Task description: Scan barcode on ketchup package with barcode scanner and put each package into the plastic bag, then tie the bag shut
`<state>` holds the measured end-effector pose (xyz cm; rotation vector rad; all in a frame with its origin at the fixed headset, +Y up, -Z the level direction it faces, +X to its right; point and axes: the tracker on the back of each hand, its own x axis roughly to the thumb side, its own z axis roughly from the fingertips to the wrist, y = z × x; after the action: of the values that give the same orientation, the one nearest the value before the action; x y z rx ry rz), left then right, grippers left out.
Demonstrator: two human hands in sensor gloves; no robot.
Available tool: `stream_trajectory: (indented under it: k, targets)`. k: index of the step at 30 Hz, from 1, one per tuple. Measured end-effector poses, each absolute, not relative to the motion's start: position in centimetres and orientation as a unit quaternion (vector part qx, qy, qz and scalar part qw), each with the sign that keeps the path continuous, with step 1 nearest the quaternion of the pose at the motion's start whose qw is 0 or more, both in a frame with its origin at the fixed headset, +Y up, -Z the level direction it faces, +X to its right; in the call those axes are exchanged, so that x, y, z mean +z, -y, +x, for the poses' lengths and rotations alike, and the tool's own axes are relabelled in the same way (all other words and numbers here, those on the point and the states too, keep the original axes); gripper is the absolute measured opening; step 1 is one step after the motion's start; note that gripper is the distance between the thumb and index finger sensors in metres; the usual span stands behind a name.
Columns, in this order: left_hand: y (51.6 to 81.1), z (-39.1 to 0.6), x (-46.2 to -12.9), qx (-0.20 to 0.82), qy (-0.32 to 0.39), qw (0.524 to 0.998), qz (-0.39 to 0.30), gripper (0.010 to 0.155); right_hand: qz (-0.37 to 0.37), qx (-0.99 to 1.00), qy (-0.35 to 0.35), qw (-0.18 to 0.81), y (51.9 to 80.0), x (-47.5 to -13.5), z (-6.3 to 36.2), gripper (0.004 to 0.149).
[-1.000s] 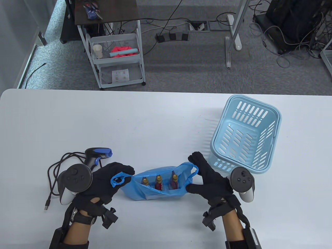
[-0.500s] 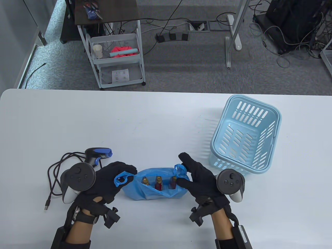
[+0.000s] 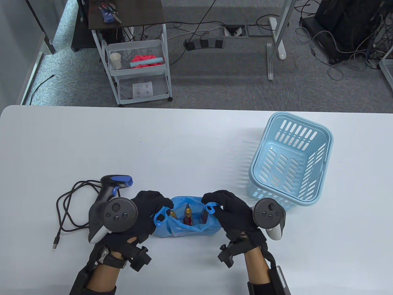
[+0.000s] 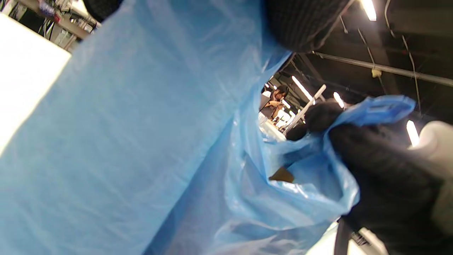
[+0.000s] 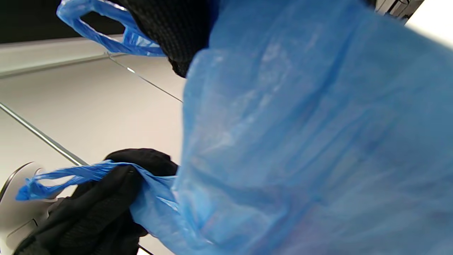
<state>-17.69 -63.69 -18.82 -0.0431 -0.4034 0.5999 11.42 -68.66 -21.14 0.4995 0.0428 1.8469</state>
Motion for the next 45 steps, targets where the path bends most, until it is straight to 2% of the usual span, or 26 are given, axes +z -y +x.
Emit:
stream_trajectory:
  k: [12,24,30,35,38,42,45]
  targets:
    - [63.5,-13.1,-18.5,0.168,0.226,0.959,-0.017,0.043,0.221,0.799,-0.006,0.56,68.5,-20.8,10.0,0.037]
    - [63.3,-11.1,-18.7,0.099,0.204,0.974,0.024,0.043,0.234,0.862,0.083,0.442,67.7,-19.6,8.1,0.042]
    - [63.1,-10.8,-18.9,0.083,0.191,0.978,0.03,0.043,0.289,0.868,0.037,0.403,67.1,-19.5,7.5,0.048]
    - [62.9,-10.7,-18.7,0.061,0.186,0.98,0.038,0.043,0.321,0.847,-0.023,0.423,67.1,-19.8,7.6,0.06]
    - [62.8,-10.5,-18.5,0.041,0.19,0.98,0.046,0.043,0.316,0.839,-0.007,0.443,67.2,-19.6,7.6,0.067]
    - [62.8,-10.1,-18.3,0.022,0.195,0.979,0.056,0.043,0.272,0.854,0.06,0.439,67.2,-19.3,7.5,0.055]
    - [62.7,-10.3,-18.3,0.035,0.199,0.978,0.053,0.045,0.26,0.845,0.06,0.464,67.4,-19.4,7.8,0.051]
